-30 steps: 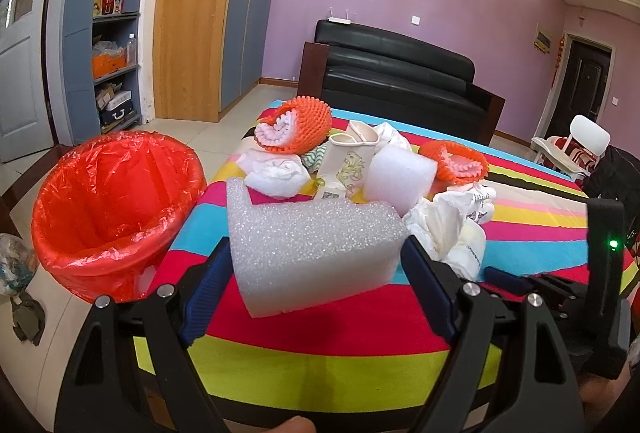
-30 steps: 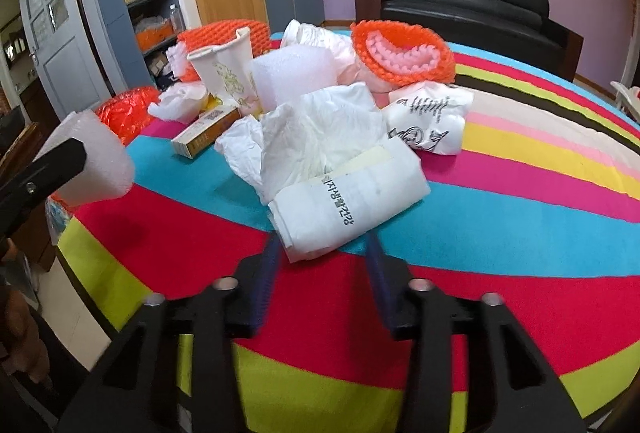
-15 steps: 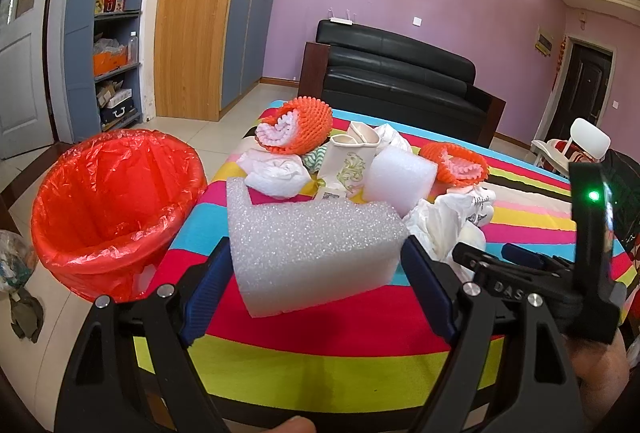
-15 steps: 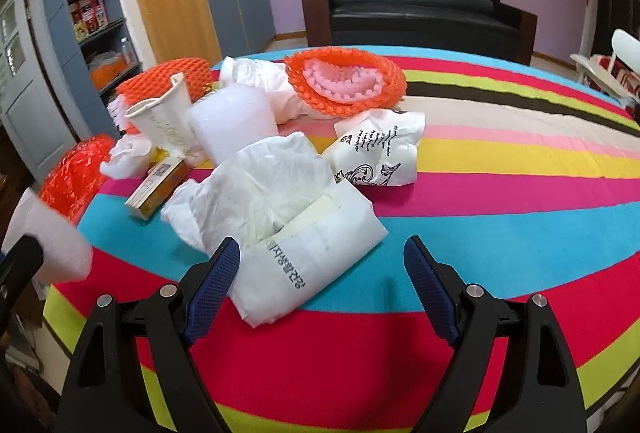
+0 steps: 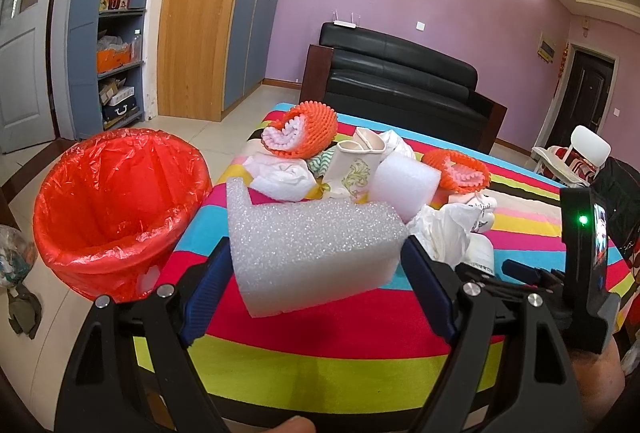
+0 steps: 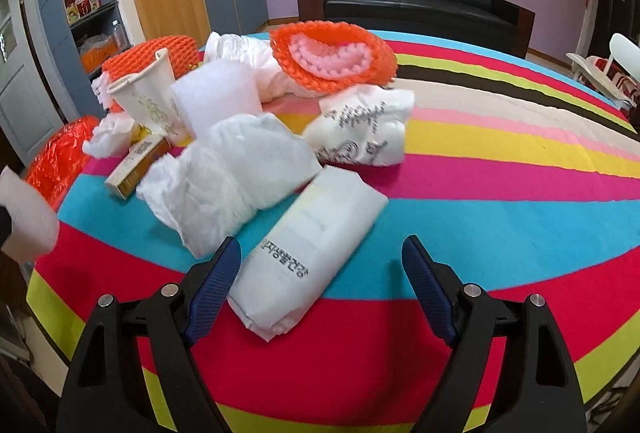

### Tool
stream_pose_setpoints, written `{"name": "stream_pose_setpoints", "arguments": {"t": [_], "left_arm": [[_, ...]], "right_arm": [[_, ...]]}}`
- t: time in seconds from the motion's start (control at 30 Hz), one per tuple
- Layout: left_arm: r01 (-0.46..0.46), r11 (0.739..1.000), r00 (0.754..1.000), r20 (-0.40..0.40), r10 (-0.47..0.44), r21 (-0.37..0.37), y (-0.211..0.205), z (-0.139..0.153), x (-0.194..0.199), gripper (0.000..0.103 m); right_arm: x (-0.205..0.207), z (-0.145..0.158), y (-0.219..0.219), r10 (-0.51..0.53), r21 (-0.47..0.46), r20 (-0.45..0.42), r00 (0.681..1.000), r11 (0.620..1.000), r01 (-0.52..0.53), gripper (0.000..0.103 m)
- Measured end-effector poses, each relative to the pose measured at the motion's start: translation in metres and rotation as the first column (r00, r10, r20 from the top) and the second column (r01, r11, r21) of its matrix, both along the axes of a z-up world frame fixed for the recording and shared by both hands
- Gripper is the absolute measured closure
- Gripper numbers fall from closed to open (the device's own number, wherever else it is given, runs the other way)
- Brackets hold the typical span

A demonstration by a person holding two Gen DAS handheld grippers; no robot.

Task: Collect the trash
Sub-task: 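Close the right tool on the white rolled paper package and lift it, then carry the foam block and rolled package over the red bin, open both tools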

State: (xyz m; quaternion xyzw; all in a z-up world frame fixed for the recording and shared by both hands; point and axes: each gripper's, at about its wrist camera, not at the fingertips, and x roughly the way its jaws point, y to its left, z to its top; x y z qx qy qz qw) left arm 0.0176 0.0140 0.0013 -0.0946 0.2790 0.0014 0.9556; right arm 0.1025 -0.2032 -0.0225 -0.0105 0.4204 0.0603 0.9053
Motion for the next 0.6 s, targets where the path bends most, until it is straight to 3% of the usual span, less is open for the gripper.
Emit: {"name": "stream_pose_setpoints", "arguments": {"t": [0.13, 0.23, 0.6], "left_arm": [[0.002, 1.0, 1.0, 0.0, -0.002, 0.006, -0.001, 0.001, 0.0, 0.022], [-0.004, 1.0, 1.0, 0.001, 0.004, 0.016, -0.001, 0.001, 0.0, 0.022], [-0.024, 0.999, 1.0, 0.0, 0.024, 0.035, 0.003, 0.004, 0.001, 0.022]], "right_arm": [[-0.004, 0.001, -0.001, 0.027, -0.003, 0.002, 1.0, 1.0, -0.027, 0.053], [-0.008, 0.002, 0.0, 0.045, -0.011, 0.007, 0.999, 0.999, -0.045, 0.061], [-0.027, 0.03, -0.01, 0.049, 0.002, 0.096, 0.994, 0.999, -0.049, 0.07]]}}
